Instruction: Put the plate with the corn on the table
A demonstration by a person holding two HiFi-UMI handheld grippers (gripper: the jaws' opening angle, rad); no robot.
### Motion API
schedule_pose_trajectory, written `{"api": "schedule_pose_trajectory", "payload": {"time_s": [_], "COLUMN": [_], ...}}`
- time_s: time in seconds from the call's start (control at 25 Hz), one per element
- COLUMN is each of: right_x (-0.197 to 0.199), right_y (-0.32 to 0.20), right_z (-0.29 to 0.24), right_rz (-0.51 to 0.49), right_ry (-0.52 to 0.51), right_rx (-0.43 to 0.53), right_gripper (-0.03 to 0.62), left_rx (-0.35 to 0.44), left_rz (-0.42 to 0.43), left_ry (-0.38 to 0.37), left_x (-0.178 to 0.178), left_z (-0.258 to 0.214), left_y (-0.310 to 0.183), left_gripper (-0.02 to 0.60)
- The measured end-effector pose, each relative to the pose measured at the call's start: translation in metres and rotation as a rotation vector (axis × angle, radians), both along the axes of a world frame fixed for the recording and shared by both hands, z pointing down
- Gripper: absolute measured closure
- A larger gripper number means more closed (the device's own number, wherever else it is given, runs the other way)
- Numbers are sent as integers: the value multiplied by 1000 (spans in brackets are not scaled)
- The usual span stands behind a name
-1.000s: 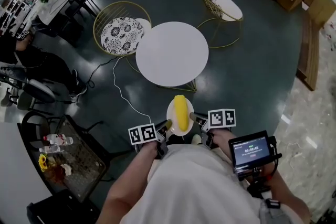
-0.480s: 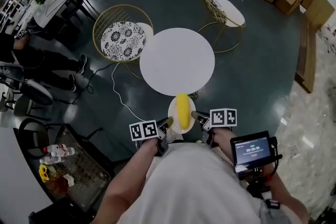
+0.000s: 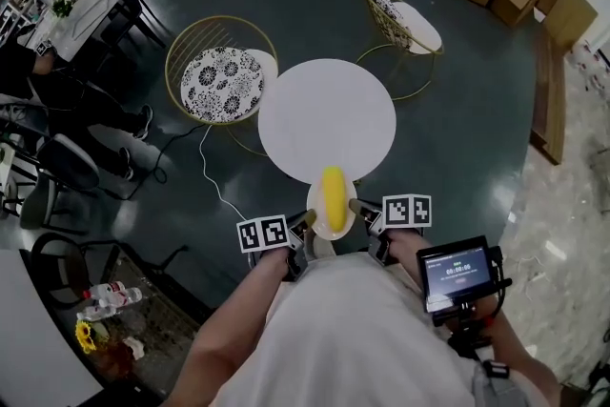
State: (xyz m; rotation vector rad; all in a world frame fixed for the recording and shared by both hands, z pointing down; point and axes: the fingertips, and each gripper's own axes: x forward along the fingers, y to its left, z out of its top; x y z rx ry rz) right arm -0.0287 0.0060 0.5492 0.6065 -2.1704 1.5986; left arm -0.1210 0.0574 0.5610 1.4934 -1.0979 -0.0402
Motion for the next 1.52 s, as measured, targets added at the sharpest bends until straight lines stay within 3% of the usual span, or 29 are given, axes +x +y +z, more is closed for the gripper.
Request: {"api": "schedule_pose_trajectory", "payload": {"time_s": [0.68,0.92,1.52], "right_x": [-31,-61,-61], "right_y": [-19,-66,-79], "right_z": [4,15,17], "right_rz": [47,7,-15], "right_ry": [5,2,20], "right_rx": [2,-6,-11], "right_gripper": [546,546,546], "left_rx": [3,-7,16], "left_rz": [43,2,-4], "left_ry": [-11,-21,-17], "left_x": [-33,-62,-62], "left_z": [0,8,10], "left_y": [-22,-65,-79], "left_gripper": [538,538,538]}}
